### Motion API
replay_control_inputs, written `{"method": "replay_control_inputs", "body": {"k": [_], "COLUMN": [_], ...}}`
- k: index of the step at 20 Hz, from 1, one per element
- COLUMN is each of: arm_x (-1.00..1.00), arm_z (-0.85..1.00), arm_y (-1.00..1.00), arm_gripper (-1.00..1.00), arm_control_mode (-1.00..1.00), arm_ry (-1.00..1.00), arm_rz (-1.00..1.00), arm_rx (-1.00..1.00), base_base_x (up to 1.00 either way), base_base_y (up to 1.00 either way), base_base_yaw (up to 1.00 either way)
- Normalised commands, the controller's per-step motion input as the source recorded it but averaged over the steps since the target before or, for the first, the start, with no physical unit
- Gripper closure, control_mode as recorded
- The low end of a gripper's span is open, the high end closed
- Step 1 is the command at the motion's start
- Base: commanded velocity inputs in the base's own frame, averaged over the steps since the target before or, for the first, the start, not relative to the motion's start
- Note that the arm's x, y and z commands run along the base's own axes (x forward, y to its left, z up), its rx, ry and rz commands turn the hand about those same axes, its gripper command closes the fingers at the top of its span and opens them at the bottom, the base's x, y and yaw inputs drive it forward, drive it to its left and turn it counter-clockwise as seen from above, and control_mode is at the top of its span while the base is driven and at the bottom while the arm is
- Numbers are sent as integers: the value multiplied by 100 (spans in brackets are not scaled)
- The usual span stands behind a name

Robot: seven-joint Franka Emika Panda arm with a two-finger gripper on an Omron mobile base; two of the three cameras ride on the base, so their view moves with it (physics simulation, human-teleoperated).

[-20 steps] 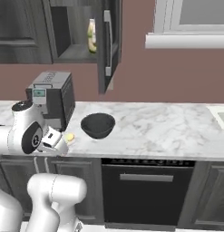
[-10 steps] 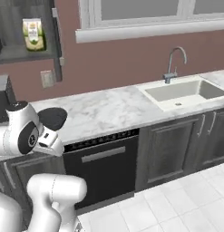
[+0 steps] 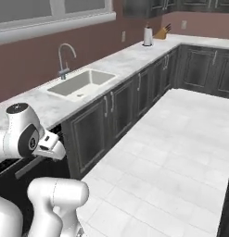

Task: Pick the egg and butter from the fridge and place them by the bowl for mixing.

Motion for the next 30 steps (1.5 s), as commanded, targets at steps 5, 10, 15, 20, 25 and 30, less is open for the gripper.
{"method": "replay_control_inputs", "body": {"k": [5, 10, 15, 20, 25, 30], "arm_x": [0, 0, 0, 0, 0, 0], "arm_z": [0, 0, 0, 0, 0, 0], "arm_y": [0, 0, 0, 0, 0, 0], "arm_gripper": [-100, -100, -100, -100, -100, -100], "arm_control_mode": [100, 100, 100, 100, 100, 100], "arm_ry": [0, 0, 0, 0, 0, 0], "arm_rz": [0, 0, 0, 0, 0, 0], "arm_rx": [0, 0, 0, 0, 0, 0], "base_base_x": [2, 59, 87, 92, 92, 91], "base_base_y": [0, 0, 0, 0, 0, 0], "base_base_yaw": [-93, -26, 5, 12, 6, 0]}}
